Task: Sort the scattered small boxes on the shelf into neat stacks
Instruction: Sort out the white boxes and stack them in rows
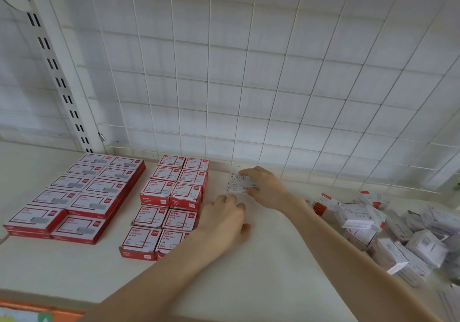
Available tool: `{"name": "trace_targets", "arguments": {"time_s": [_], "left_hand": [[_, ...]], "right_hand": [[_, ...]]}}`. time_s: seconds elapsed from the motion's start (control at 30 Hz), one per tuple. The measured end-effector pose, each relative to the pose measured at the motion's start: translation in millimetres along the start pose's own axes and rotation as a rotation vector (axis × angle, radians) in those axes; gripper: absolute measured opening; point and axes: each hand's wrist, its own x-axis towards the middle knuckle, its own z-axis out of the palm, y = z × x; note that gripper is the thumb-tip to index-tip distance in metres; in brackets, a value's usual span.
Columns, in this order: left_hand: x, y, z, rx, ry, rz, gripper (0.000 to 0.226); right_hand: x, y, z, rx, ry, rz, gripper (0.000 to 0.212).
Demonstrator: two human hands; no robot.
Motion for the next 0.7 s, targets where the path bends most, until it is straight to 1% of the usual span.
{"name": "trace_targets", "arguments": {"time_s": [0.23,0.53,0.63,0.7], "left_hand": [[2,6,1,0.002,0.006,0.024,0.044],[2,15,3,0.009,0.017,0.088,0.041],[2,20,4,-0.010,0.025,0.122,0.040],[2,25,3,-0.021,0.021,0.135,0.039]], "right_hand": [[-4,0,0,-0.021,0.004,0.035,0.053],[-59,19,-26,-0.092,0.153,0.135,0.043],[-88,22,-24,-0.182,0.131,0.146,0.043],[-102,25,-17,-0.244,0.102,0.188,0.043]]}}
